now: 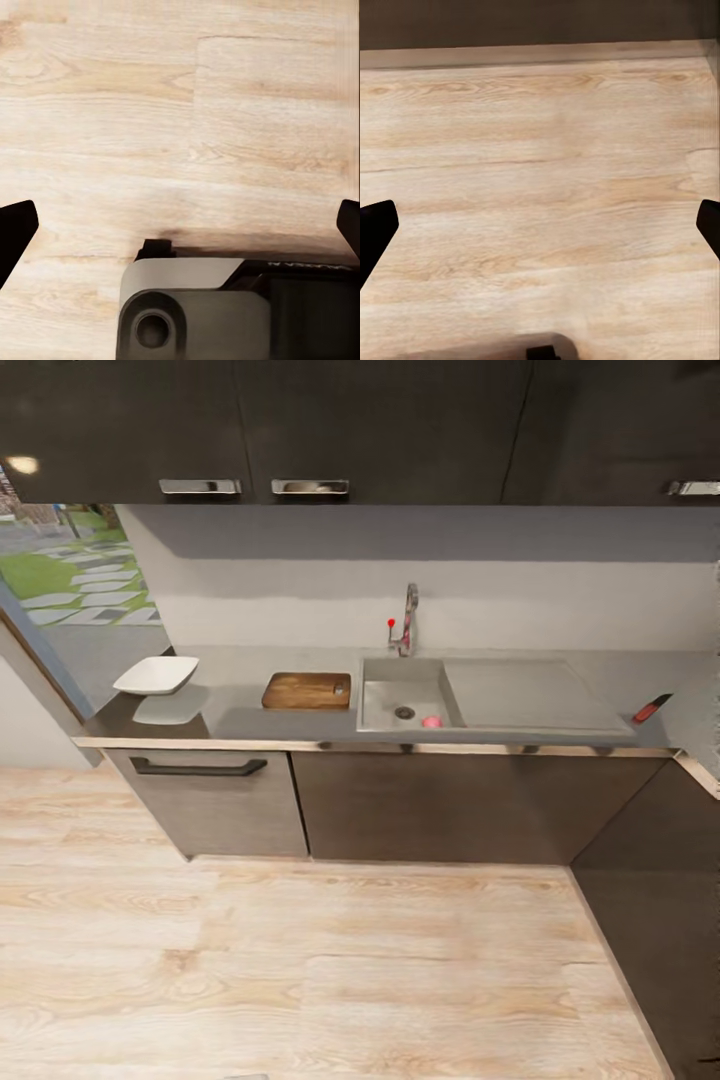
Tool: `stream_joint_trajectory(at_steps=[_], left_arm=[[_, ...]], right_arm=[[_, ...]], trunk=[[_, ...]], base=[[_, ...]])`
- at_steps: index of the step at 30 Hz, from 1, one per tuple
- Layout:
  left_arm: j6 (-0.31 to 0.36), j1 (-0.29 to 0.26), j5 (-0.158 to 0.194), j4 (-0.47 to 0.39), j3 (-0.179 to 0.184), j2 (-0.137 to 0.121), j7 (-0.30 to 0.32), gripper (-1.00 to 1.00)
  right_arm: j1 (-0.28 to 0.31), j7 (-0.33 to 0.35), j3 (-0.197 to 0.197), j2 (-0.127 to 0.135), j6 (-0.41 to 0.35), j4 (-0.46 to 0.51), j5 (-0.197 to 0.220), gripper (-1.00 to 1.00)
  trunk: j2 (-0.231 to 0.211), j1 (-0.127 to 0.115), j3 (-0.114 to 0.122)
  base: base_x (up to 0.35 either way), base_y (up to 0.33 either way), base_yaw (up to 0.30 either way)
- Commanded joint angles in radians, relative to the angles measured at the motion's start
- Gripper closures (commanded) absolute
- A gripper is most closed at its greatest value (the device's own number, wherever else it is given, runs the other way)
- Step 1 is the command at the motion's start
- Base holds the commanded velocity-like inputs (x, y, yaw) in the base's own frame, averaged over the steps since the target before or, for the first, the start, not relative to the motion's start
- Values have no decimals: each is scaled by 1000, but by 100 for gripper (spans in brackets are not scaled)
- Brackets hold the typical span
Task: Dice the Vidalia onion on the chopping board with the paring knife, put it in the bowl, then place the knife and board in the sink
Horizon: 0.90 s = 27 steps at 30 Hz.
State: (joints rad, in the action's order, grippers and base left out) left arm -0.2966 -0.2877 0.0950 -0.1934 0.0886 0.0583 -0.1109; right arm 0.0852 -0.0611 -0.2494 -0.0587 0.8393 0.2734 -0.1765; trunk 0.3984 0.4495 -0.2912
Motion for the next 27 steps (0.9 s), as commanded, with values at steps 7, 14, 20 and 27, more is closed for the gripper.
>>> stream_joint_trajectory(at_steps=[7,14,20,27], left_arm=[[228,-1,5,-131,9,39,-34,-100],[928,-2,-1,-708,15,58,-35,-100],[1277,-14,-1,-1095,55,70,-36,-100],[1300,-136,2,-1115,62,84,-39,-100]], right_arm=[[1,-7,-5,1,2,0,-9,-100],[1,-7,-5,1,2,0,-9,-100],[1,-7,-4,-1,1,0,-9,-100],[1,-7,-3,-1,1,0,-9,-100]], trunk=[[2,1,10],[2,1,21],[2,1,30],[2,1,41]], base=[[0,-1,-96],[0,0,-96],[0,0,-96],[0,0,-95]])
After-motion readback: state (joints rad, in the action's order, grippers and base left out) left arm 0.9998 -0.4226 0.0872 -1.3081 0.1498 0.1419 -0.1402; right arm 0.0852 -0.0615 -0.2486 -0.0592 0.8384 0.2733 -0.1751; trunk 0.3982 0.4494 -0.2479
